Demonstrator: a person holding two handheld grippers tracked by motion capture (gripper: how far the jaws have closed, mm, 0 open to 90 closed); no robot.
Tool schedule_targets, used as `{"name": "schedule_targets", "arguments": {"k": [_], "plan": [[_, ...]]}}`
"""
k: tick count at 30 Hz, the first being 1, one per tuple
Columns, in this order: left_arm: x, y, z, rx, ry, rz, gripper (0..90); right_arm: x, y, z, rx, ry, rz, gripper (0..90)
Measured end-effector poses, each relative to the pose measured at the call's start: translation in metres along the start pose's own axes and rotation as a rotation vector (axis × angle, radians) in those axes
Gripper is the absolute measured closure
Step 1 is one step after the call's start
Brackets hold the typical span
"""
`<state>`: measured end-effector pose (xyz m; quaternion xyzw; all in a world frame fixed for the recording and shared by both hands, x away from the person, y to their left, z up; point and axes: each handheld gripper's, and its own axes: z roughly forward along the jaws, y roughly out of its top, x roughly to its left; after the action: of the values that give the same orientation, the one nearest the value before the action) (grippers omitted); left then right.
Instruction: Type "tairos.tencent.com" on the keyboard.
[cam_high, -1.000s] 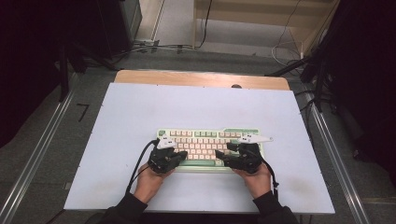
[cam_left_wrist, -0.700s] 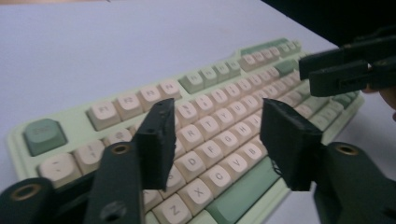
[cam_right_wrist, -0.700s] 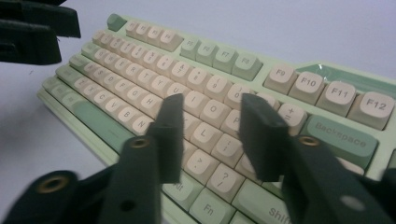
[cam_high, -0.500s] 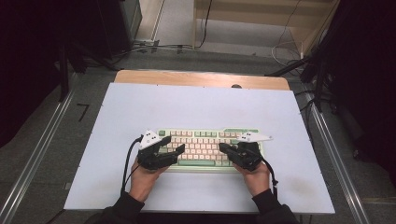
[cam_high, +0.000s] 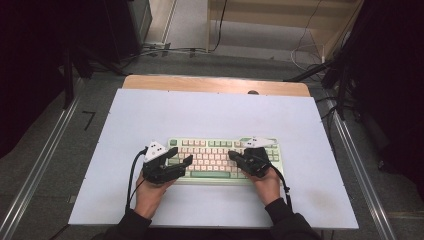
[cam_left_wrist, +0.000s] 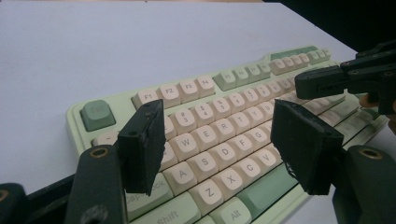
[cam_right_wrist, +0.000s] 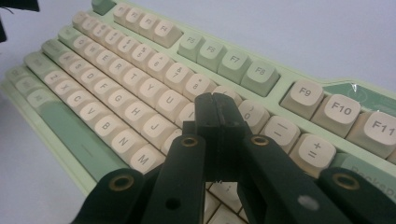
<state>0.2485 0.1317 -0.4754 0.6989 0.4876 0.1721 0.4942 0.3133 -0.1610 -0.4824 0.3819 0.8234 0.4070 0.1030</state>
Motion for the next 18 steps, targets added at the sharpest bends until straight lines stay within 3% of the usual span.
{"name": "schedule_targets", "arguments": {"k": [14, 18], "plan": [[0.0011, -0.0027, -0.0033, 0.003, 0.010, -0.006, 37.1, -0.0015, 0.0016, 0.0096, 0.043, -0.013, -0.003, 87.6], [0.0009, -0.0027, -0.0033, 0.002, 0.007, -0.004, 37.2, -0.0011, 0.0018, 0.0081, 0.031, -0.011, -0.004, 87.6]]}}
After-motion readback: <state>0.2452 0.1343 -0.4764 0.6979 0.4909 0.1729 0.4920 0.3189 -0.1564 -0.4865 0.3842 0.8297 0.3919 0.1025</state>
